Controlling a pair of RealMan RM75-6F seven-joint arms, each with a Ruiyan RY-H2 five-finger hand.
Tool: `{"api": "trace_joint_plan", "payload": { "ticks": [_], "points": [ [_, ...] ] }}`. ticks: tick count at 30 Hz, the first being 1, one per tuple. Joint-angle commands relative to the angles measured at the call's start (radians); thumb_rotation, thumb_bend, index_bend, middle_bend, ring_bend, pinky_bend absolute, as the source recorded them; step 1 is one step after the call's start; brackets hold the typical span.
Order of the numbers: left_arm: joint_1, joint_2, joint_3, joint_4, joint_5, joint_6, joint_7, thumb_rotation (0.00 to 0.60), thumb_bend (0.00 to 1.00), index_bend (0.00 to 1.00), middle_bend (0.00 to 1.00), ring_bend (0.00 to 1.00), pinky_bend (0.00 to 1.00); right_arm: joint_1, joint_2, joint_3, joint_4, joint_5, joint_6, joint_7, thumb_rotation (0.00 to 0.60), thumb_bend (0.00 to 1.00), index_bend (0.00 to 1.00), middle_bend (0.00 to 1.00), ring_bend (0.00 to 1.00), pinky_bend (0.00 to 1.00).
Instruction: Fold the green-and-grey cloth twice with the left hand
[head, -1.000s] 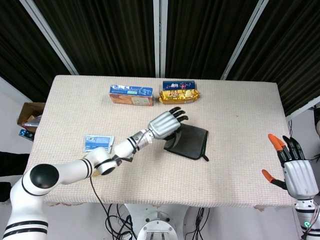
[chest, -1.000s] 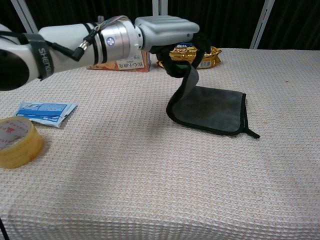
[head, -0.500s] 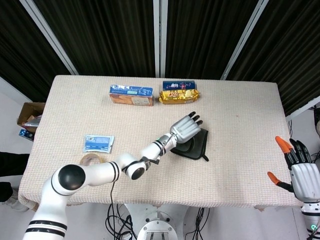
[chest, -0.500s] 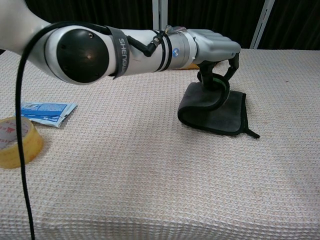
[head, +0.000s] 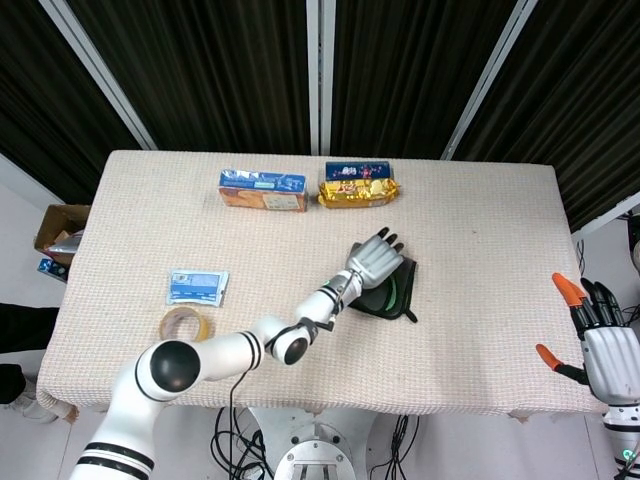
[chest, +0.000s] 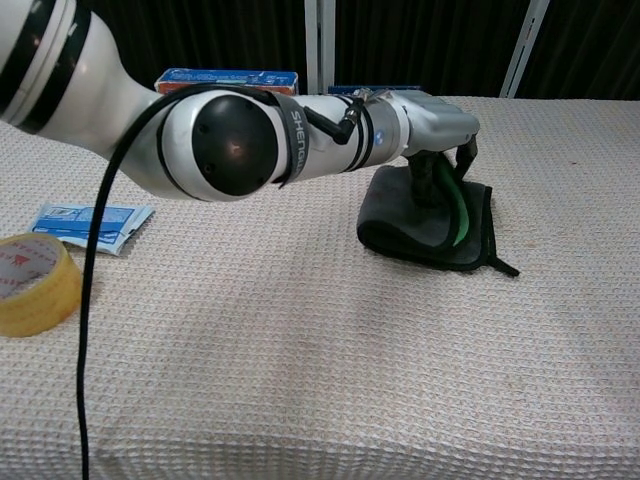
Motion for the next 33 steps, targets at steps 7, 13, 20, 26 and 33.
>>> {"api": "trace_joint_plan", "payload": {
  "ticks": [7, 13, 20, 26, 33],
  "points": [
    [0.061, 0.043, -0.074, -0.112, 0.010, 0.105, -0.109, 0.600, 0.00, 0.13, 0.14, 0.11, 0.10, -0.001, 0.001, 0.004, -0.002, -0.003, 0.005, 0.000, 0.600, 0.09, 0.04, 0.13, 0.00, 0.00],
    [0.153, 0.134, -0.047, -0.225, -0.010, 0.213, -0.073, 0.600, 0.00, 0.14, 0.14, 0.11, 0.10, 0.003, -0.001, 0.006, 0.005, -0.004, 0.000, 0.009, 0.600, 0.09, 0.04, 0.13, 0.00, 0.00],
    [0.195, 0.142, -0.005, -0.193, -0.059, 0.239, -0.003, 0.600, 0.00, 0.14, 0.14, 0.11, 0.10, 0.006, -0.006, 0.007, 0.014, -0.006, -0.001, 0.019, 0.600, 0.09, 0.04, 0.13, 0.00, 0.00],
    [0.384, 0.313, 0.040, -0.330, -0.024, 0.420, -0.052, 0.600, 0.00, 0.15, 0.14, 0.11, 0.10, 0.010, 0.009, 0.006, 0.041, 0.019, -0.028, 0.053, 0.600, 0.10, 0.04, 0.13, 0.00, 0.00],
    [0.698, 0.652, 0.174, -0.623, 0.156, 0.699, -0.187, 0.600, 0.00, 0.19, 0.14, 0.11, 0.11, 0.018, 0.017, 0.013, 0.074, 0.042, -0.048, 0.100, 0.600, 0.13, 0.04, 0.13, 0.00, 0.00]
  ]
}}
